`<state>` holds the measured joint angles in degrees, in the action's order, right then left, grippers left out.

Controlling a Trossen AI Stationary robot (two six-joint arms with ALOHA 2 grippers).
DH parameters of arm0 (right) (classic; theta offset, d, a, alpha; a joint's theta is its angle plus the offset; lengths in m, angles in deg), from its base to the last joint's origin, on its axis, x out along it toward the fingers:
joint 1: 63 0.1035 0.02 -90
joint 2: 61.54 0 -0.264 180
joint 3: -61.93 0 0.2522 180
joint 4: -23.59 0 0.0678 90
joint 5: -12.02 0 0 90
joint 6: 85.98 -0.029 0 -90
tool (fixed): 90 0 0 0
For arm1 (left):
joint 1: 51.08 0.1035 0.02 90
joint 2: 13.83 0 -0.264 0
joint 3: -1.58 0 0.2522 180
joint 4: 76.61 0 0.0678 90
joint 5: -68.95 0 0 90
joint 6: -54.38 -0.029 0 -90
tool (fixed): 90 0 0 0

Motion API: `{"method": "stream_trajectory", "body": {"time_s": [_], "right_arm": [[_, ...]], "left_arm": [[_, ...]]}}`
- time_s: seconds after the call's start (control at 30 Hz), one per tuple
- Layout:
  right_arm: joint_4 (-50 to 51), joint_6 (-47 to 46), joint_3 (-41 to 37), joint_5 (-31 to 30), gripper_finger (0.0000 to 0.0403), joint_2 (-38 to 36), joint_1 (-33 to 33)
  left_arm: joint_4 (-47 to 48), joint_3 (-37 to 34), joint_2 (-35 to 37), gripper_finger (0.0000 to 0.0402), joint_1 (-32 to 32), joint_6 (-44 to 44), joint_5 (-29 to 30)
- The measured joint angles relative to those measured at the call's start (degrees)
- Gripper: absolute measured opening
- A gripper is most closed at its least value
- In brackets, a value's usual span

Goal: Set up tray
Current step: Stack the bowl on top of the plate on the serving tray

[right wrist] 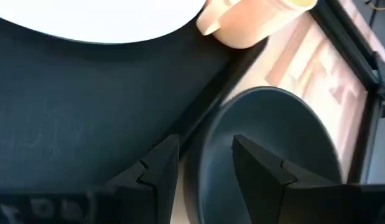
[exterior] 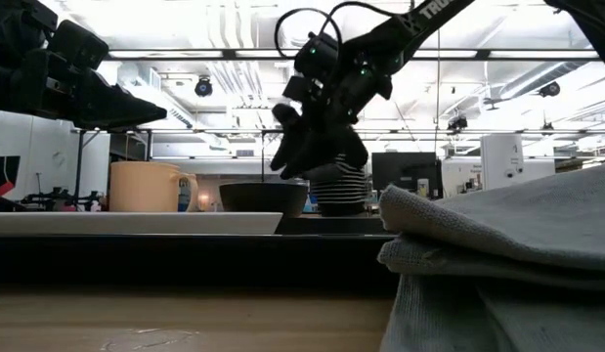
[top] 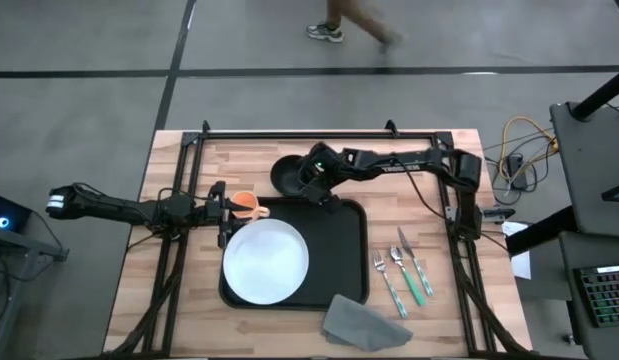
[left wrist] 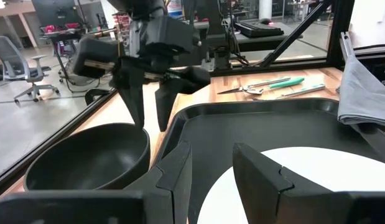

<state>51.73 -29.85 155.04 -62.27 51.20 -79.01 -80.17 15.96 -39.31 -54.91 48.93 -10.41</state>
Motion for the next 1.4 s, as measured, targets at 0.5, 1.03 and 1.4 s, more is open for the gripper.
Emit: {"method": "stream_trajectory", "body": {"time_s": [0.5, 1.03, 1.4], "right_arm": [[0.0, -5.6, -0.2, -0.1, 0.0139, 0.8, 0.0], [0.0, -6.7, -0.7, -0.2, 0.0139, 0.9, 0.0], [-1.2, -7.9, 0.8, -0.9, 0.0139, 5.7, 0.0]], "left_arm": [[0.0, 0.0, 0.0, 0.0099, 0.0, 0.0, 0.0], [0.0, 0.0, 0.0, 0.0099, 0.0, 0.0, 0.0], [0.0, 0.0, 0.0, 0.0099, 0.0, 0.0, 0.0]]}}
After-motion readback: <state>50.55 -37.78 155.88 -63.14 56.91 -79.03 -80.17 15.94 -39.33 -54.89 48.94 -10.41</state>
